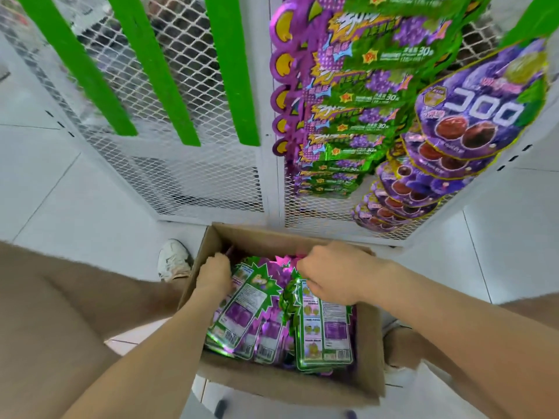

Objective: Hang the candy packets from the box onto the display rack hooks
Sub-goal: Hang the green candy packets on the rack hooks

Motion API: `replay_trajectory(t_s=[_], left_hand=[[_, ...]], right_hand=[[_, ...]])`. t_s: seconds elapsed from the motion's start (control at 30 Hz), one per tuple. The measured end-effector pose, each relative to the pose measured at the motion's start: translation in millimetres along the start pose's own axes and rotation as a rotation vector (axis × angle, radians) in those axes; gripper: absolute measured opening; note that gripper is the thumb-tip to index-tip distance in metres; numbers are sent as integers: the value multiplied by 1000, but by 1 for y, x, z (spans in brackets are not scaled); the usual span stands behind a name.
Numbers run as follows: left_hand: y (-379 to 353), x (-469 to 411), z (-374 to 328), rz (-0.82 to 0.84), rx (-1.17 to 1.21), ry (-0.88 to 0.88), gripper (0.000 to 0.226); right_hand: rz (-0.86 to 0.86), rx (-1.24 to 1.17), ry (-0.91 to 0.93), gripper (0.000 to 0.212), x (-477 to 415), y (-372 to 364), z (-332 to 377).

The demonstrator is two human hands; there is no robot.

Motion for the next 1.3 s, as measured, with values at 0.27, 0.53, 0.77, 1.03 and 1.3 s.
replay_trajectory(t_s=[0.27,0.53,0.77,1.03,1.3], left_hand=[[28,9,-18,-122,-54,-66,5],[99,50,-98,131,552,-613,16],[112,96,-130,239,957,-601,10],[129,132,-168,336,1210,-564,9],[241,225,-276,-271,801,-1021,47]], right_hand=[[19,-46,-31,15,-3,-8,-7],[-143,-410,-248,21,-6,-1,-63],[-352,-960,-360,32,39,11,-115],[-859,-1398,-319,16,122,48,-140],[-1566,-933,-401,16,259,120,-180]])
Point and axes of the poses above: each hand's wrist, its own x-axis away from the middle knuckle, its own y-axis out of the back of the hand, z = x × y, the point moved 9 cm from there along -x, towards the middle knuckle, and after that the axes turned 5 degrees about z, right-handed, at the moved point
